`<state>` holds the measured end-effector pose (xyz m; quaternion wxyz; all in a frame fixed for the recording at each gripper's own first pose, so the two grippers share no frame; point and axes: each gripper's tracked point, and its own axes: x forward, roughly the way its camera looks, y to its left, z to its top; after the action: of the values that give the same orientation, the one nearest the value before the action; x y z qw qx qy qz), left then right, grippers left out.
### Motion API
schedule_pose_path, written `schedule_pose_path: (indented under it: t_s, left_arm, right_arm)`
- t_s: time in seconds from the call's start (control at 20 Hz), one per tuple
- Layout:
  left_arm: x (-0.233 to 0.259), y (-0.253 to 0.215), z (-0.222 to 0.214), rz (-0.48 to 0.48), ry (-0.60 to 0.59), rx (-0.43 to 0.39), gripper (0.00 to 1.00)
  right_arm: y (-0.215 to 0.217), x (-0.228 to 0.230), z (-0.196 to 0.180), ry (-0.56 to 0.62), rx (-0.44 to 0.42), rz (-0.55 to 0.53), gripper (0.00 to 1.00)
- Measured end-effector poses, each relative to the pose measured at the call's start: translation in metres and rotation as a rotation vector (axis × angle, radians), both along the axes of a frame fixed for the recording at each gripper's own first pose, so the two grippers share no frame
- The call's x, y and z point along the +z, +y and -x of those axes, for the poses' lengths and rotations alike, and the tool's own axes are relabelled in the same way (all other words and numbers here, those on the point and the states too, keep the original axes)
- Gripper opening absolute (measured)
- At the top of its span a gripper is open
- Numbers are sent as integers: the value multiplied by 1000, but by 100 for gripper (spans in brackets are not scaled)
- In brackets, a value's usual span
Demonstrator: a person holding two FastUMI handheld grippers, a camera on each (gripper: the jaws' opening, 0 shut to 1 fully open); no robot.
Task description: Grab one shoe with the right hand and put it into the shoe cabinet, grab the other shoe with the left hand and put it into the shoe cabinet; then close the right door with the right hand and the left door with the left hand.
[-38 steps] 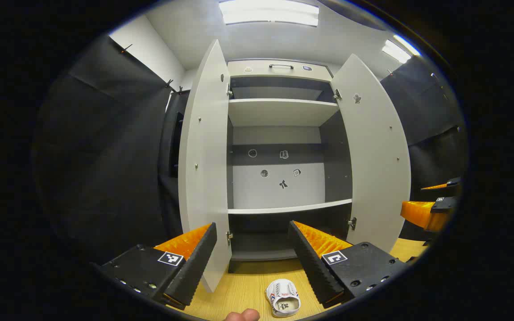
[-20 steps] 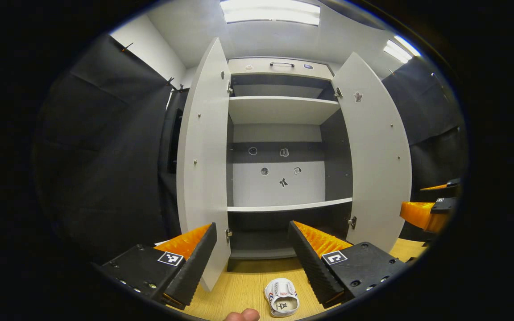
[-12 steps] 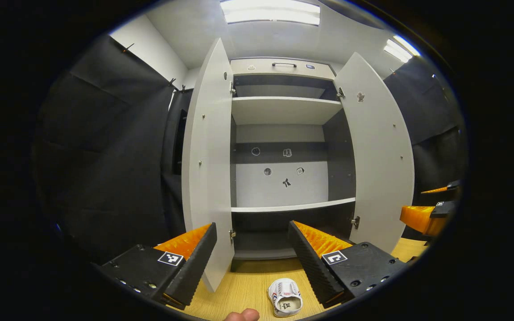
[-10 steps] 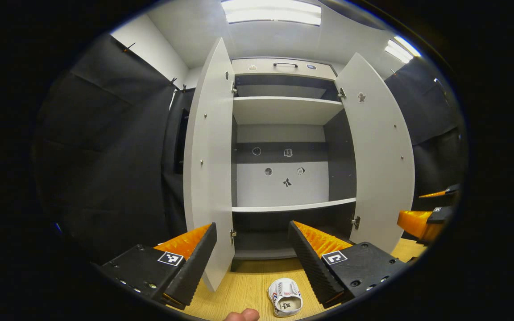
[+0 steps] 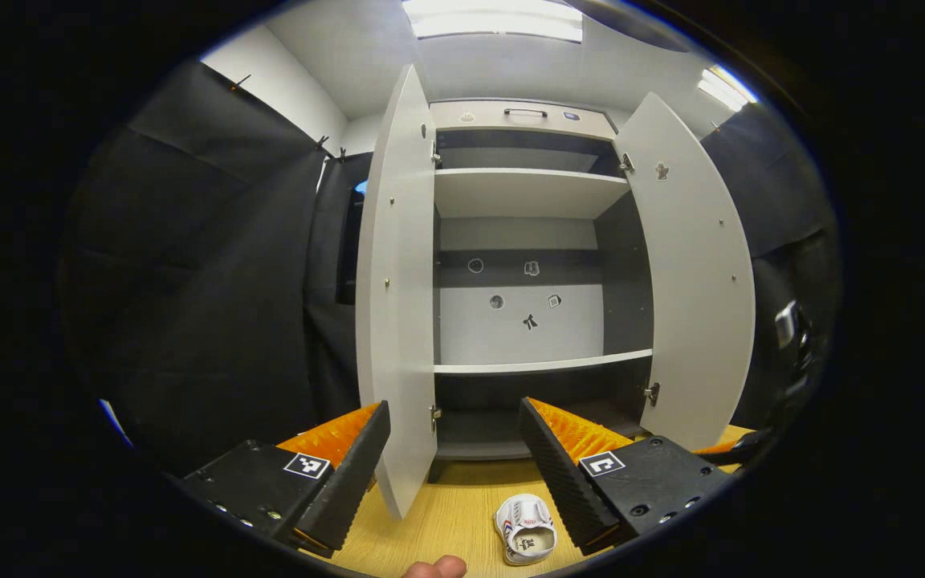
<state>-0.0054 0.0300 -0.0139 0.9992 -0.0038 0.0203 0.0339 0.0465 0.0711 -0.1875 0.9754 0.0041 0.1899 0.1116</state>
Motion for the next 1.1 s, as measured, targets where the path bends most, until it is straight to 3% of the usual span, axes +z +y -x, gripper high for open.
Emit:
schedule_pose_path:
  t_s: [0.05,0.3,0.35,0.4,0.5,0.8,0.9,0.95,1.1]
  left_arm:
    - [-1,4,1,-2,5,9,96]
    - [-11,25,5,-7,42,67,96]
    - [-14,30,5,-7,47,79,97]
    - [-15,34,6,-7,51,89,97]
    - [-18,41,5,-9,61,108,97]
    - [-23,47,2,-25,80,120,97]
    - [-24,45,1,-35,82,116,97]
    - [-25,44,0,-37,85,116,97]
    - [-29,39,-2,-36,103,103,97]
  right_arm:
    - [2,-16,-5,43,4,-18,97]
    - [3,-79,-28,222,-14,-76,86]
    - [2,-91,-33,252,-18,-74,70]
    - [1,-103,-36,285,-22,-69,77]
    - [4,-119,-45,326,-16,-70,72]
    - [14,-147,-78,378,-19,-37,53]
    - [12,-150,-90,364,-33,-1,32]
    - [11,-150,-95,348,-35,19,35]
    - [9,-153,-103,294,-36,68,26]
